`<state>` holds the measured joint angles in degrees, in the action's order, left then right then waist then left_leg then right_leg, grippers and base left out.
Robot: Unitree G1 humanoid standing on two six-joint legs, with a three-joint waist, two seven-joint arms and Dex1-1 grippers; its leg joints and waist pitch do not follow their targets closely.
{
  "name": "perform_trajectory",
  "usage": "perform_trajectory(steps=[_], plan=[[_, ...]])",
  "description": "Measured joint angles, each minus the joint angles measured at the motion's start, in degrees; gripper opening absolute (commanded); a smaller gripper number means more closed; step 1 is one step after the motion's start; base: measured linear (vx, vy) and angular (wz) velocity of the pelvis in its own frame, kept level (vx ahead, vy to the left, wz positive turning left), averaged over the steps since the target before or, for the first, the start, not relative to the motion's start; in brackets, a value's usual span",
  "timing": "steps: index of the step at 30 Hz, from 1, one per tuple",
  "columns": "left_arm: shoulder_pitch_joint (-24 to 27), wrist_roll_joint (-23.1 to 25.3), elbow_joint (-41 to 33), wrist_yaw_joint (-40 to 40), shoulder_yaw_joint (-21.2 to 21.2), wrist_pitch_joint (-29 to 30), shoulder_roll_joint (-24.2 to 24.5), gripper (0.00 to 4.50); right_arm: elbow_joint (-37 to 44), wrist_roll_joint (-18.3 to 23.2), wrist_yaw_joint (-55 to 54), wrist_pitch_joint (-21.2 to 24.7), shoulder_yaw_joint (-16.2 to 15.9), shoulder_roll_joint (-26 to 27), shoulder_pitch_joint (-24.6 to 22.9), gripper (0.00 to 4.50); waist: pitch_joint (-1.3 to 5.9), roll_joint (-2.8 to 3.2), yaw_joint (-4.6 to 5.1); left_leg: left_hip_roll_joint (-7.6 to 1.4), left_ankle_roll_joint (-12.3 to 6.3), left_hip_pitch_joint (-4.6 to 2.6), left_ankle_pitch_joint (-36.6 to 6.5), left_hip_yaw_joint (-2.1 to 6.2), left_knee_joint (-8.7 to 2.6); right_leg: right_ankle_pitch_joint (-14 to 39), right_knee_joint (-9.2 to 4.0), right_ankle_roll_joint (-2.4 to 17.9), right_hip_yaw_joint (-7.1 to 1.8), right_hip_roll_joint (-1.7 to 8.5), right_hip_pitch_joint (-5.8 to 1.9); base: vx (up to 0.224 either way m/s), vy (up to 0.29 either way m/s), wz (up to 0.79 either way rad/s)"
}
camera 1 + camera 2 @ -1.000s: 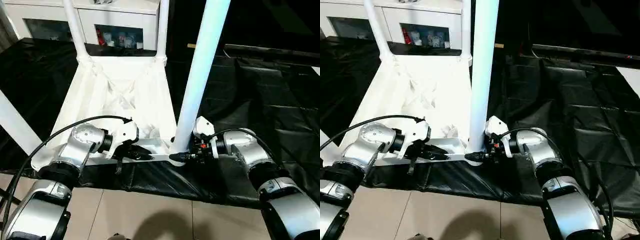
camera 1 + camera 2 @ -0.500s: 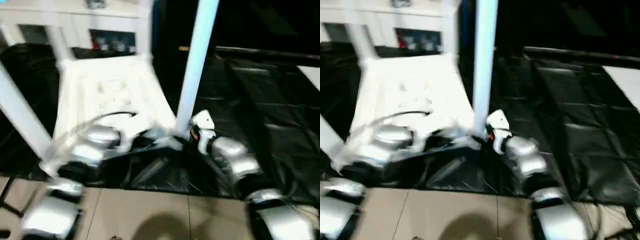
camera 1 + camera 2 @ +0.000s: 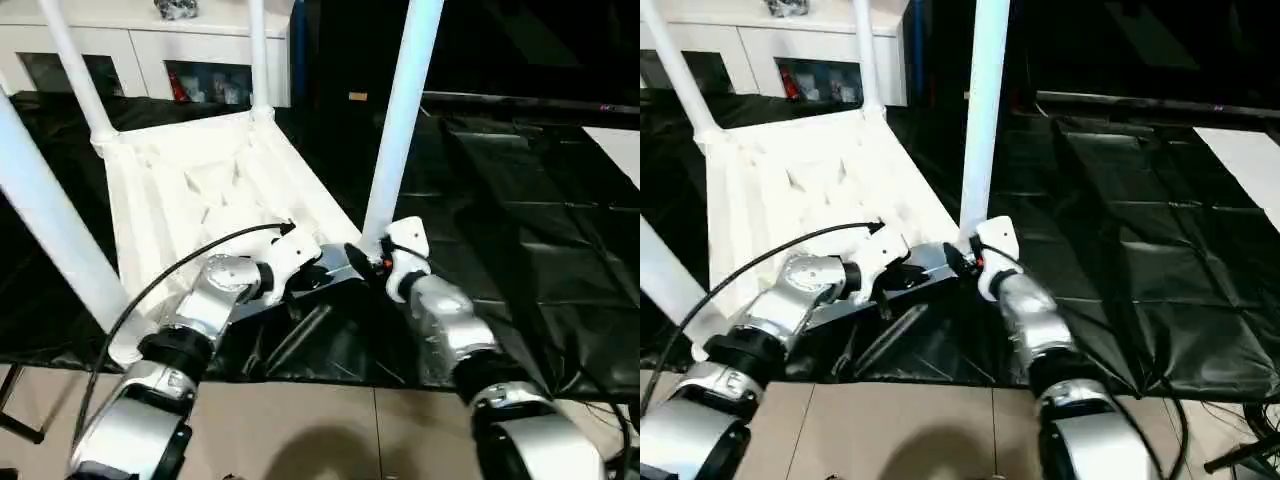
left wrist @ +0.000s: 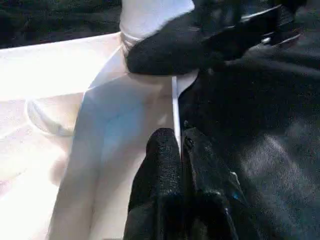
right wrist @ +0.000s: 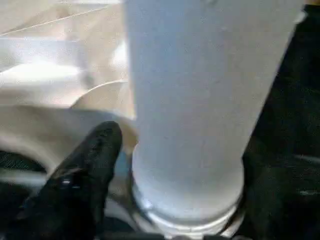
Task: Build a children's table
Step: Rotate leg to tighten
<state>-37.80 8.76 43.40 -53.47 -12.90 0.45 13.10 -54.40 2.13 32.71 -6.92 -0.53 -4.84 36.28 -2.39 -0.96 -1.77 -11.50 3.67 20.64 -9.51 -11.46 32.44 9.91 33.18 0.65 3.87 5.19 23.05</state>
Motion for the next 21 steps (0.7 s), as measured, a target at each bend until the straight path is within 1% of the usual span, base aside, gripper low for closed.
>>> perform_trajectory(steps=[1,3,4,5,8,9,11,12,13,14,15,16,18,20,21], plan=[[0.05,-0.15,-0.08,-0.72,0.00,-0.33,0.26,0.00,0.18,-0.04,1.75,0.00,-0.26,-0.63,0.00,3.93,0.00,0.00,-0.03,0.00,0.00,0.00,0.00,0.00,-0.05,-0.16,0.02,0.01,0.01,0.00,0.01,0.000,0.000,0.00],[0.99,-1.71,-0.78,-4.24,0.02,-1.93,2.01,0.00,0.57,-0.26,8.98,-0.79,-2.56,-3.60,0.03,3.93,0.00,-0.02,-0.14,-0.06,0.01,0.04,0.00,0.00,-0.09,-0.57,0.08,-0.14,0.06,-0.01,0.06,0.000,0.000,0.00],[1.23,-2.15,-1.14,-5.51,0.00,-2.24,2.40,0.00,0.71,-0.34,11.22,-1.11,-3.00,-4.31,0.04,3.93,0.01,-0.01,-0.21,-0.14,0.01,0.03,0.00,0.00,-0.12,-0.64,0.11,-0.02,0.09,-0.06,0.06,0.000,0.000,0.00],[1.27,-2.47,-1.38,-7.08,-0.08,-2.57,2.90,0.00,0.83,-0.49,13.54,-1.52,-3.61,-5.04,0.25,3.93,0.00,-0.01,-0.40,-0.21,0.01,0.09,0.01,0.00,-0.15,-0.59,0.13,-0.10,0.13,-0.11,0.09,0.000,0.000,0.00],[1.43,-3.94,-1.72,-12.60,-0.46,-4.12,4.85,0.00,1.84,-0.61,22.15,-2.64,-5.99,-7.74,0.67,3.93,0.01,-0.01,-1.50,-0.41,0.00,0.39,0.01,-0.04,-0.11,-0.30,0.33,0.03,0.27,-0.21,0.35,0.000,0.000,0.00],[1.46,-4.19,-1.84,-13.96,-0.45,-4.46,5.38,0.00,1.89,-0.59,24.51,-2.75,-6.41,-8.21,0.75,3.93,0.01,-0.01,-1.71,-0.40,-0.02,0.45,0.00,-0.05,-0.10,-0.24,0.38,0.06,0.26,-0.20,0.40,0.000,0.000,0.00],[1.48,-4.95,-1.84,-16.88,-0.45,-4.76,6.59,0.00,2.05,-0.57,29.53,-2.96,-7.40,-9.46,1.35,3.93,-0.02,-0.07,-1.83,-0.39,-0.12,0.53,-0.04,-0.12,-0.03,-0.21,0.39,0.10,0.23,-0.17,0.48,0.000,0.000,0.00],[1.50,-5.27,-1.83,-18.12,-0.45,-4.76,6.99,0.00,2.04,-0.55,31.85,-2.77,-7.87,-9.99,1.71,3.67,-0.04,-0.11,-1.85,-0.39,-0.17,0.55,-0.05,-0.14,0.01,-0.21,0.40,0.10,0.23,-0.15,0.50,0.000,0.000,0.00],[1.61,-5.60,-1.83,-19.40,-0.45,-4.77,7.29,0.00,2.04,-0.53,34.03,-2.60,-8.09,-10.39,1.87,3.58,-0.05,-0.16,-1.94,-0.38,-0.14,0.55,-0.06,-0.15,0.03,-0.21,0.41,0.10,0.23,-0.12,0.49,0.000,0.000,0.00],[1.65,-5.72,-1.83,-20.15,-0.45,-4.79,7.51,0.00,2.03,-0.47,35.21,-2.46,-8.17,-10.48,1.91,3.58,-0.07,-0.19,-2.01,-0.38,-0.09,0.55,-0.09,-0.17,0.07,-0.21,0.44,0.10,0.22,-0.10,0.49,0.000,0.000,0.00],[1.69,-6.04,-1.82,-21.80,-0.58,-4.79,8.10,0.00,2.00,-0.49,36.92,-2.29,-8.55,-10.70,2.15,3.38,-0.08,-0.21,-2.01,-0.37,-0.09,0.54,-0.10,-0.20,0.15,-0.21,0.56,0.10,0.20,-0.06,0.51,0.000,0.000,0.00],[1.74,-6.31,-1.81,-22.82,-0.70,-4.79,8.45,0.00,1.95,-0.50,38.32,-2.21,-8.96,-10.89,2.36,3.38,-0.10,-0.24,-2.04,-0.36,-0.07,0.53,-0.10,-0.20,0.19,-0.20,0.65,0.10,0.19,-0.04,0.51,0.000,0.000,0.00],[1.79,-6.57,-1.76,-24.04,-1.01,-5.24,9.00,0.00,1.74,-0.50,40.27,-2.16,-9.43,-11.07,2.61,3.15,-0.17,-0.35,-2.23,-0.36,-0.04,0.50,-0.09,-0.21,0.25,-0.20,0.82,0.10,0.19,-0.01,0.51,0.000,0.000,0.00],[1.79,-6.65,-1.53,-24.85,-1.16,-5.70,9.25,0.00,1.31,-0.48,41.35,-2.19,-9.58,-11.07,2.79,3.11,-0.21,-0.42,-2.30,-0.36,-0.03,0.45,-0.09,-0.21,0.29,-0.20,0.91,0.10,0.16,-0.01,0.49,0.000,0.000,0.00],[1.78,-6.78,-1.42,-25.09,-1.19,-5.89,9.48,0.00,1.04,-0.43,41.64,-2.18,-9.58,-10.89,2.93,2.96,-0.24,-0.48,-2.26,-0.37,-0.02,0.44,-0.08,-0.21,0.30,-0.21,0.95,0.10,0.14,-0.01,0.49,0.000,0.000,0.00]])
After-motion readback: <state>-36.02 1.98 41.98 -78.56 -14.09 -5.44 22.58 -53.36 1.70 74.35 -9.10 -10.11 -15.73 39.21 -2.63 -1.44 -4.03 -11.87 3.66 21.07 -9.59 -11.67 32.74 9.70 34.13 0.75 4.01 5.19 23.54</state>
